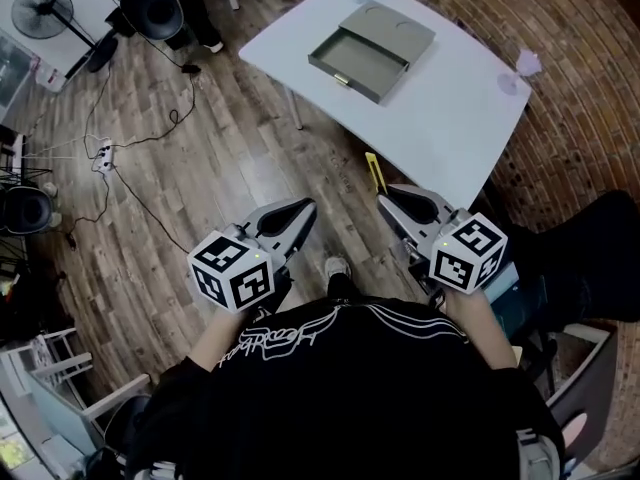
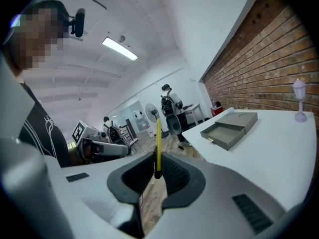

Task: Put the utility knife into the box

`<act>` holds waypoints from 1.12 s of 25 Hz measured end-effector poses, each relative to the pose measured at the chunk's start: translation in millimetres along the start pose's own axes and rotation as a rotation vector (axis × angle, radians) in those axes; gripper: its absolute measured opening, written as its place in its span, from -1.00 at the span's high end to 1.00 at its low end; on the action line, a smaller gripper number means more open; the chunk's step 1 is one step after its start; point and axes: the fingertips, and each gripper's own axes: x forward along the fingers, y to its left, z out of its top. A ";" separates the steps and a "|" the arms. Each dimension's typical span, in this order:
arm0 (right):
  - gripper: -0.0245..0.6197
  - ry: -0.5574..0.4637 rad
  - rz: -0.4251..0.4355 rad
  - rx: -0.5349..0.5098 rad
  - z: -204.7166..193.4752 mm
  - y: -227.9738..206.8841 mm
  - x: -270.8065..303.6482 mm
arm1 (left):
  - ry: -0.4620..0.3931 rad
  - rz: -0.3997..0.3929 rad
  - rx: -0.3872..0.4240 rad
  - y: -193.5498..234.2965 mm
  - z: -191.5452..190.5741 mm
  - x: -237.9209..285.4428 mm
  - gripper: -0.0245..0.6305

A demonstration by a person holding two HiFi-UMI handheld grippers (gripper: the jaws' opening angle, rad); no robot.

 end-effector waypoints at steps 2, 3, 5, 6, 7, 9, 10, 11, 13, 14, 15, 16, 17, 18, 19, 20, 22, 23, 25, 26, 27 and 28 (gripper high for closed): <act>0.77 0.003 -0.005 0.013 8.8 -21.2 6.9 | 0.006 -0.001 0.007 7.5 14.3 18.2 0.83; 0.77 0.002 -0.006 0.016 13.1 -30.9 10.0 | 0.009 -0.002 0.013 10.3 20.9 26.7 0.83; 0.77 -0.001 -0.008 0.016 21.8 -48.0 16.0 | 0.014 -0.001 0.031 15.0 33.3 41.4 0.83; 0.77 -0.004 -0.008 0.015 25.9 -55.5 18.5 | 0.014 0.001 0.040 16.8 39.2 47.5 0.83; 0.77 -0.007 -0.009 0.015 29.6 -62.2 20.4 | 0.013 0.002 0.048 18.2 44.6 53.0 0.83; 0.77 -0.008 -0.014 0.012 35.6 -73.9 23.1 | 0.008 0.004 0.056 20.8 53.4 62.1 0.83; 0.77 -0.008 -0.017 0.009 38.4 -78.9 24.5 | 0.008 0.006 0.059 22.7 56.9 65.9 0.83; 0.77 -0.008 -0.022 0.005 41.3 -83.4 26.2 | 0.010 0.008 0.062 25.2 60.0 69.3 0.83; 0.77 -0.010 -0.034 -0.004 47.1 -91.6 29.9 | 0.018 0.007 0.070 30.5 65.6 76.1 0.83; 0.77 -0.012 -0.041 -0.007 49.8 -95.4 31.8 | 0.022 0.002 0.075 32.6 68.3 79.8 0.83; 0.77 -0.015 -0.049 -0.008 52.2 -98.9 33.5 | 0.027 -0.005 0.080 34.4 70.9 83.6 0.83; 0.77 -0.017 -0.057 -0.008 54.1 -102.2 35.2 | 0.031 -0.014 0.084 36.3 73.4 87.3 0.83; 0.77 -0.018 -0.065 -0.007 55.8 -105.6 37.2 | 0.036 -0.023 0.089 38.7 76.0 91.2 0.83; 0.77 -0.018 -0.074 -0.007 57.4 -109.0 39.6 | 0.040 -0.031 0.092 42.0 78.6 95.3 0.83; 0.77 -0.018 -0.084 -0.006 58.8 -112.2 42.3 | 0.045 -0.040 0.094 45.7 81.2 99.5 0.83; 0.77 -0.017 -0.094 -0.005 60.2 -115.2 45.2 | 0.050 -0.052 0.096 49.6 83.9 103.8 0.83; 0.77 -0.019 -0.119 -0.006 64.4 -122.3 50.8 | 0.056 -0.080 0.101 57.9 91.4 113.1 0.83; 0.77 -0.020 -0.134 -0.007 67.4 -126.8 53.7 | 0.058 -0.094 0.104 62.6 96.2 118.3 0.83; 0.77 -0.020 -0.165 -0.004 73.7 -136.5 60.5 | 0.064 -0.120 0.105 72.9 105.6 128.7 0.83; 0.77 -0.020 -0.179 0.001 76.9 -141.2 64.5 | 0.069 -0.132 0.105 78.5 110.4 133.7 0.83; 0.77 -0.019 -0.192 0.006 80.4 -146.1 69.2 | 0.075 -0.144 0.106 84.4 115.7 138.8 0.83; 0.77 -0.017 -0.205 0.011 83.7 -150.9 74.3 | 0.082 -0.156 0.107 90.6 121.4 143.8 0.83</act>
